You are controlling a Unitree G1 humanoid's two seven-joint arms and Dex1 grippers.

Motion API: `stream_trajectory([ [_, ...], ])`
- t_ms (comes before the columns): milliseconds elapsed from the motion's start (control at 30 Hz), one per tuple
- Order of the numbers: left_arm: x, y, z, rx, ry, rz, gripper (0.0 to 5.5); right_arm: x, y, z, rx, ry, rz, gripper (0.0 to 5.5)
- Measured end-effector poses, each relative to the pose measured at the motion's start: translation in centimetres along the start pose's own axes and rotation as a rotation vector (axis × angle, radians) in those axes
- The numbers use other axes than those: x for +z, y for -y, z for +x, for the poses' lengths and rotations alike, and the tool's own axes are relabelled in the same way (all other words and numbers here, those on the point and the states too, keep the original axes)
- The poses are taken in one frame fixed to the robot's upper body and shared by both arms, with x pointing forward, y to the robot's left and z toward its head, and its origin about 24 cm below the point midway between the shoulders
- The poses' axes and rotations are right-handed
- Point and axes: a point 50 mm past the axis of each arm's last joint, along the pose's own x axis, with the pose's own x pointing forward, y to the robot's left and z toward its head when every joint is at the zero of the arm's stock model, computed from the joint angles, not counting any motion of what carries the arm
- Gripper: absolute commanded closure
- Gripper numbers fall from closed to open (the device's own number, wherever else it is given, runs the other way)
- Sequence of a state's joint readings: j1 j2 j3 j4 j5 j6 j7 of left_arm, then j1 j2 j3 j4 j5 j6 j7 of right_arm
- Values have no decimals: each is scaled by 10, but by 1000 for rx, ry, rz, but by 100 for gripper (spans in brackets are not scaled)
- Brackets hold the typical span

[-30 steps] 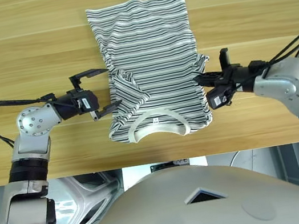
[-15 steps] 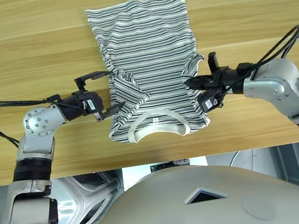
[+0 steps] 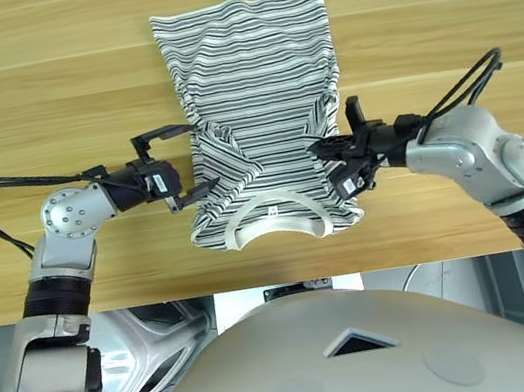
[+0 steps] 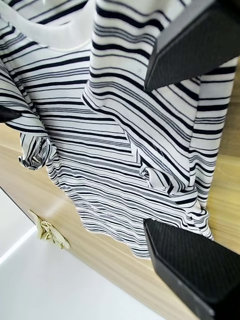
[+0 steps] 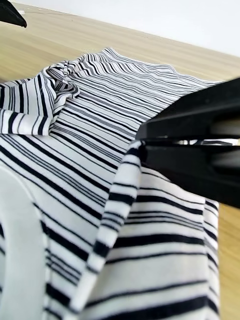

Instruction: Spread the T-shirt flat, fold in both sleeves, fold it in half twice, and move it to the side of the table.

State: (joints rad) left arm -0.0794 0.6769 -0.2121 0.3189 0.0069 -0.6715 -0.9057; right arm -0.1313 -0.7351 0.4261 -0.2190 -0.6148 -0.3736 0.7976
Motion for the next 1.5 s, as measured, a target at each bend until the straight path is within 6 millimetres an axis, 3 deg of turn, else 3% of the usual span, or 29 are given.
stream_trajectory([
  [200, 0, 0, 0, -1, 1, -1, 74, -2, -1, 1, 6, -6, 6, 547],
  [633, -1, 4, 5, -2, 11, -21, 74, -4, 8, 0, -62, 6, 42, 315],
  [867, 2, 10, 15, -19, 56, -50, 58, 0, 14, 14, -181, 70, 148, 193],
  [967, 12, 14, 25, -39, 146, -94, 11, 5, 18, 18, -245, 116, 200, 134],
  [1067, 28, 12, 24, -57, 264, -131, 10, -8, 30, -2, -345, 94, 240, 73],
  [1100, 30, 10, 19, -57, 281, -142, 10, -12, 32, -9, -365, 83, 245, 53],
  [1167, 31, -12, -12, -27, 264, -123, 10, -30, 41, -42, -439, 4, 236, 17],
  [1267, 31, -37, -50, 8, 210, -109, 10, -48, 41, -78, -492, -102, 245, 13],
  [1333, 25, -42, -67, 10, 155, -119, 10, -56, 33, -91, -484, -158, 258, 13],
  [1400, 8, -46, -93, 0, -11, -138, 10, -70, 18, -108, -441, -253, 287, 13],
  [1500, -15, -33, -107, -91, -230, -154, 10, -77, -1, -118, -348, -304, 316, 13],
])
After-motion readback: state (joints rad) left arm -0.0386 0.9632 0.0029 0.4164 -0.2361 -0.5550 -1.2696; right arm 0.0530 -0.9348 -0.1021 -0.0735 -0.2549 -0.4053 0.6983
